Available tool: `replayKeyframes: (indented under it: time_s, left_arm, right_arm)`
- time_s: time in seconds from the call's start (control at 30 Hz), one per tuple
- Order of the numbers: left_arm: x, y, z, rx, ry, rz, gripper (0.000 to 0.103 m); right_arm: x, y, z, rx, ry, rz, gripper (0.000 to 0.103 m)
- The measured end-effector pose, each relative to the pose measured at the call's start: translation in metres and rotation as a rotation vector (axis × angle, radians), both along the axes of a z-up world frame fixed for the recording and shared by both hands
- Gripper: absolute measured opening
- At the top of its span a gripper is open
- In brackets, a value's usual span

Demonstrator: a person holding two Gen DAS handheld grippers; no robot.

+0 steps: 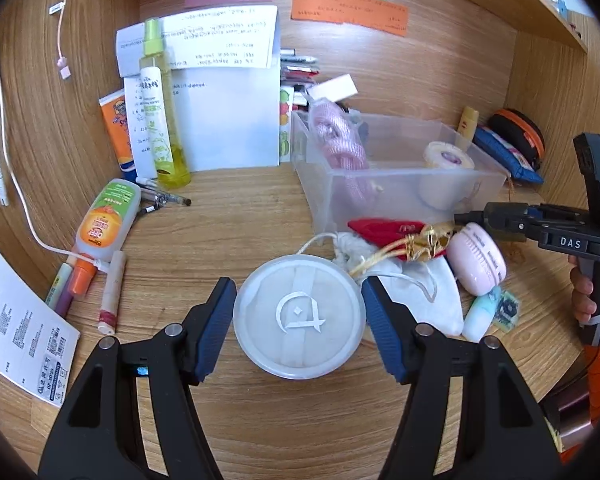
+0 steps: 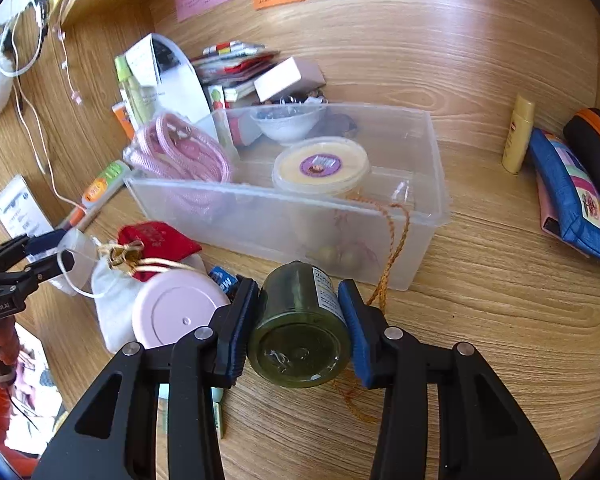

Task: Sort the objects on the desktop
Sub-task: 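Grasp the green spray bottle with the right tool while the left tool grasps the white round container, then carry the spray bottle and white container up over the clear box with both tools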

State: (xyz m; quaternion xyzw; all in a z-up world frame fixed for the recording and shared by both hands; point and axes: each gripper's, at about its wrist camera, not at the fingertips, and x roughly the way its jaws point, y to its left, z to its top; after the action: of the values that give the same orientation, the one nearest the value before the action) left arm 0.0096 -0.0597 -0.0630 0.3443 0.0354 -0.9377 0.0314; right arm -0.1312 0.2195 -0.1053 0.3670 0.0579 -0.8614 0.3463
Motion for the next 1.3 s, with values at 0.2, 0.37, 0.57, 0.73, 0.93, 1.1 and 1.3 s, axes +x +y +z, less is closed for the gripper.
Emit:
replayKeyframes:
  time_s: [0.2,0.37,0.57,0.73,0.93,1.1,1.3]
  left_arm:
    - [-0.002,0.002,0.019,-0.025,0.057,0.009,0.064]
    - [-0.009,0.005,0.035,-0.016,0.102,-0.006,0.064]
    - [-0.025,0.013,0.054,-0.032,0.161,-0.028,0.064]
    - [-0.045,0.018,0.067,-0.017,0.191,-0.055,0.064]
    - [-0.075,0.028,0.078,0.011,0.204,-0.101,0.064]
    - [-0.099,0.036,0.079,0.021,0.202,-0.132,0.064]
    - [-0.133,0.045,0.069,0.051,0.167,-0.156,0.064]
  right_arm:
    - [0.002,0.01,0.016,-0.067,-0.002,0.005,0.038]
    - [0.012,0.009,0.035,-0.07,0.047,0.017,0.038]
    - [0.019,0.011,0.059,-0.084,0.107,0.018,0.038]
    - [0.006,0.012,0.071,-0.089,0.132,-0.017,0.038]
    - [-0.022,0.009,0.079,-0.078,0.142,-0.066,0.038]
    - [-0.052,0.004,0.079,-0.058,0.126,-0.11,0.038]
    - [-0.08,-0.01,0.071,-0.014,0.093,-0.146,0.038]
